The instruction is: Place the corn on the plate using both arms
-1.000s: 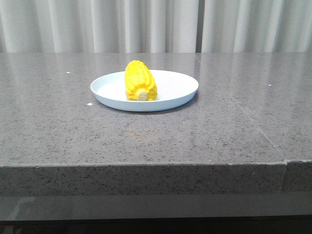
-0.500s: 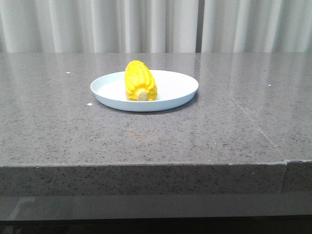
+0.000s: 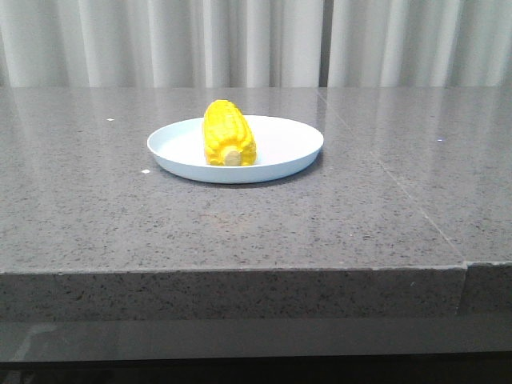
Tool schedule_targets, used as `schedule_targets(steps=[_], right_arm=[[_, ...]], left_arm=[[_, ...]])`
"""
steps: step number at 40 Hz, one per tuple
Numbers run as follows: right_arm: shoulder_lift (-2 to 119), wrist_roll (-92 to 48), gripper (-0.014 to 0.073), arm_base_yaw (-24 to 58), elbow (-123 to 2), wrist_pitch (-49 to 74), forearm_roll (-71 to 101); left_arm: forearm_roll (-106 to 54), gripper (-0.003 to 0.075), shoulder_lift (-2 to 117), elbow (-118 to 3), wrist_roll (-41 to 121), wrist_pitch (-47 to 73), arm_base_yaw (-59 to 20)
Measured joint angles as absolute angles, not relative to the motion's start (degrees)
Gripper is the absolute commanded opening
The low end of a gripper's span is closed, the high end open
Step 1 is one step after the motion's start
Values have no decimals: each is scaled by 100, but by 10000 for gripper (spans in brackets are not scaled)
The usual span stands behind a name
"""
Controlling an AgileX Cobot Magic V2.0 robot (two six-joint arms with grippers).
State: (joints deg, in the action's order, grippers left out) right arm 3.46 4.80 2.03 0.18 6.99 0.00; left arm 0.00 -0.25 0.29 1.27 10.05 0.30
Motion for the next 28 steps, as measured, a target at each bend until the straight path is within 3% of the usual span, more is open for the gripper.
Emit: schedule_targets(steps=[28], right_arm=[[-65,480,-90,58,149,1207,0]], left_arm=[[0,-20,-25,29,127,996,30]])
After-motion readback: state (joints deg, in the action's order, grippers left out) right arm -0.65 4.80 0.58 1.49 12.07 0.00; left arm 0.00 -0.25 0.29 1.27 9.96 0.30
